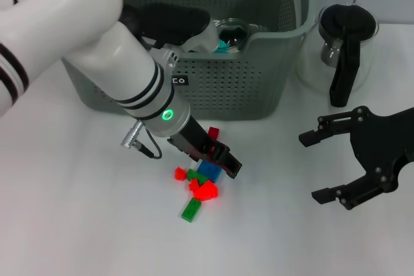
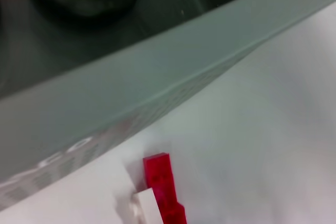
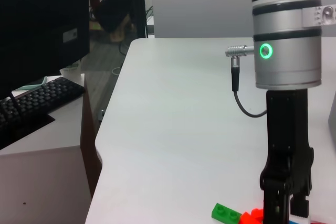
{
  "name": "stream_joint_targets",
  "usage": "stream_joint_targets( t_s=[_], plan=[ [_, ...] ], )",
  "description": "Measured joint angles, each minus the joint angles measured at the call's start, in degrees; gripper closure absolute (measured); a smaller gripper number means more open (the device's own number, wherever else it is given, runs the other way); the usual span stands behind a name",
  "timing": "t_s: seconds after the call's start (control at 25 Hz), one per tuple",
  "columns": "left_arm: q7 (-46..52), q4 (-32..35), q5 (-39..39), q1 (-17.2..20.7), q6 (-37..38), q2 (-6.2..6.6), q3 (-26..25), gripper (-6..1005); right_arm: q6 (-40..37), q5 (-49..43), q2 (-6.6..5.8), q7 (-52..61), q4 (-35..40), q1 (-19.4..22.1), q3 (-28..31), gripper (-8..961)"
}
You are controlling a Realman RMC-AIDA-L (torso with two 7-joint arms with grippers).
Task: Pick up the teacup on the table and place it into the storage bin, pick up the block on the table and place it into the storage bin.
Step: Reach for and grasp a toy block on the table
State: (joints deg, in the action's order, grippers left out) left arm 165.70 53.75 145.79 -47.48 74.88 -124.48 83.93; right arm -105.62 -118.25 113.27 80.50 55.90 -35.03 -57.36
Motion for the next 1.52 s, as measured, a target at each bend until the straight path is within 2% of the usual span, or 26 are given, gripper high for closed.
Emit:
stream_joint_targets(
  t_s=[0.24, 1.52],
  plan=[
    [2.0, 0.0, 2.5, -0.7, -1.1, -0.03, 2.8, 243, 0.0, -0.1, -0.04, -0.1, 0.0, -0.5, 0.0, 25],
    [3.7, -2.1, 2.7, -0.9, -4.6, -0.28, 6.5, 260, 0.4, -0.1, 0.19, -0.2, 0.0, -0.5, -0.3, 26]
  ],
)
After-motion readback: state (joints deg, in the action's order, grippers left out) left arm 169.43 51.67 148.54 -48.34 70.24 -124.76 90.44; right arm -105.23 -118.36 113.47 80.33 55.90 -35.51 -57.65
